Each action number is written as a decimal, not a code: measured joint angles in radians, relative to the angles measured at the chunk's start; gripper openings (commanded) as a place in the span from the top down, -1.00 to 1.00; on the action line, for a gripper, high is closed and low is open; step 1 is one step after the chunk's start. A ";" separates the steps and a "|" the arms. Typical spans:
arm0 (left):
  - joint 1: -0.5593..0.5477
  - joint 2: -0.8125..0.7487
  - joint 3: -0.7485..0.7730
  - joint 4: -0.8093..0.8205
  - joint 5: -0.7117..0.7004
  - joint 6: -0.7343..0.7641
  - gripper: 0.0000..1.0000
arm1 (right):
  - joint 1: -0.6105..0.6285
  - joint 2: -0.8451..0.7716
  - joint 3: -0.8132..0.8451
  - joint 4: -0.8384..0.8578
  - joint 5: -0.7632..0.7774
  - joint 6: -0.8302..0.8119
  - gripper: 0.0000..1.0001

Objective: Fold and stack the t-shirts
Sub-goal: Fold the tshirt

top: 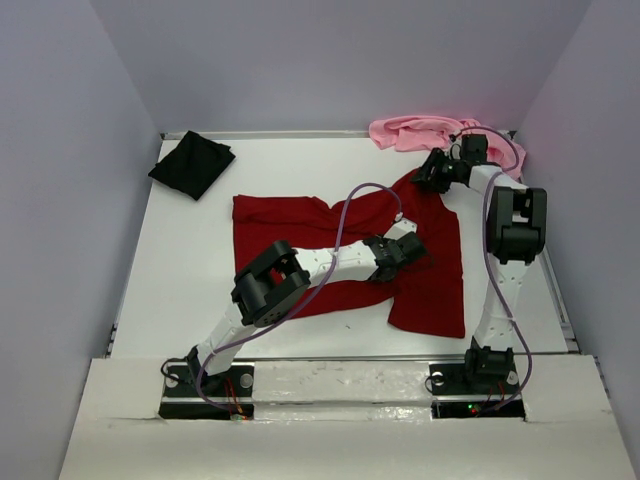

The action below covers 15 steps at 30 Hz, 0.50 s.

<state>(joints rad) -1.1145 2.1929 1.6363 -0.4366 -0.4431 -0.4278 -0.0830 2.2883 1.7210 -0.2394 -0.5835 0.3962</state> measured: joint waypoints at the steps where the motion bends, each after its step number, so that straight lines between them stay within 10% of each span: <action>1: 0.000 0.000 0.000 0.000 0.000 0.000 0.16 | 0.007 0.004 0.000 0.002 0.000 0.000 -0.08; 3: 0.000 0.000 0.000 0.000 0.000 0.000 0.16 | 0.016 0.009 0.000 0.003 0.000 0.000 -0.08; 9: 0.002 0.000 0.000 0.001 0.003 0.000 0.16 | 0.032 0.016 0.010 0.006 0.003 0.002 0.81; 15: 0.002 -0.003 -0.007 0.008 0.004 0.000 0.16 | 0.034 0.045 0.077 -0.024 0.016 0.003 0.85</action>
<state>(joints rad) -1.1126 2.1902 1.6291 -0.4290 -0.4389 -0.4274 -0.0490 2.3337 1.7977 -0.2634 -0.5671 0.3992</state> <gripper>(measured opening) 0.421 0.088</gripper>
